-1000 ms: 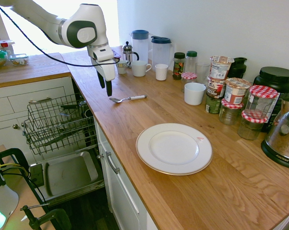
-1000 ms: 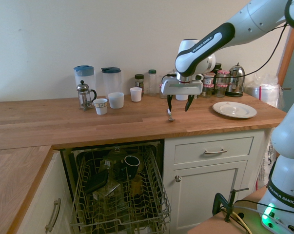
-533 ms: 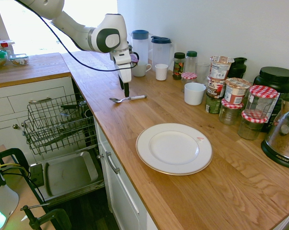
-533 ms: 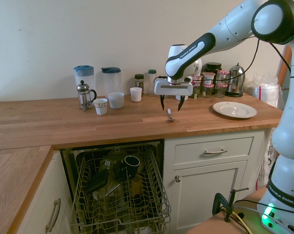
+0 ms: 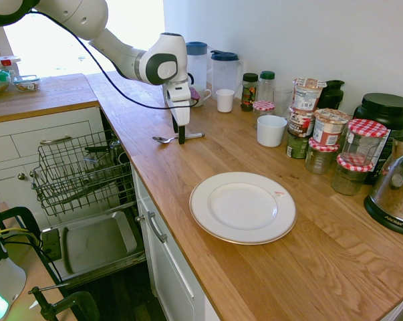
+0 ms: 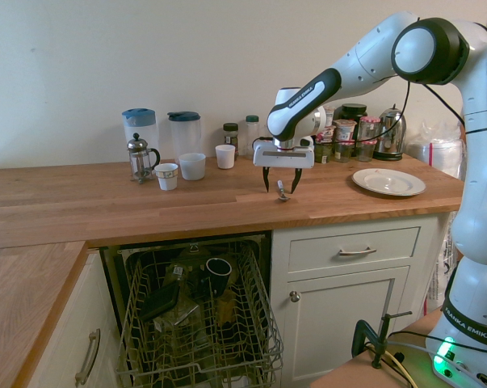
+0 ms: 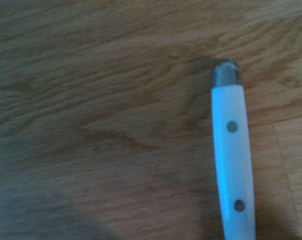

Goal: Put the spoon in the dishwasher

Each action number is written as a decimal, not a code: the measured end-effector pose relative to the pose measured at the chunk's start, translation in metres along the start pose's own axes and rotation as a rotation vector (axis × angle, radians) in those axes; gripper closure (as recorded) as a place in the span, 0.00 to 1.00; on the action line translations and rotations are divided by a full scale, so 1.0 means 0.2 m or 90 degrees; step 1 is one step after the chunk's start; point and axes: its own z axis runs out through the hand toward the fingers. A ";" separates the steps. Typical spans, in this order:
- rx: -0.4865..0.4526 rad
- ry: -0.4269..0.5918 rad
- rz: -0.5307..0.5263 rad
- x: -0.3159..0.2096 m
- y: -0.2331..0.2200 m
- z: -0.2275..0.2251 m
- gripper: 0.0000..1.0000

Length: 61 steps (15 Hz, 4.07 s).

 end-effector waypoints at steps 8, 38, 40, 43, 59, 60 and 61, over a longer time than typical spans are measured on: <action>0.006 -0.004 -0.011 0.01 0.02 0.00 1.00; 0.053 0.024 -0.154 -0.60 0.54 -0.22 1.00; 0.061 0.027 -0.183 -0.85 0.63 -0.26 1.00; 0.072 0.013 -0.229 -1.16 0.75 -0.20 1.00; 0.078 -0.088 -0.287 -1.80 1.06 0.75 1.00; 0.077 -0.095 -0.285 -1.81 1.07 0.82 1.00; 0.076 -0.101 -0.283 -1.83 1.09 0.88 1.00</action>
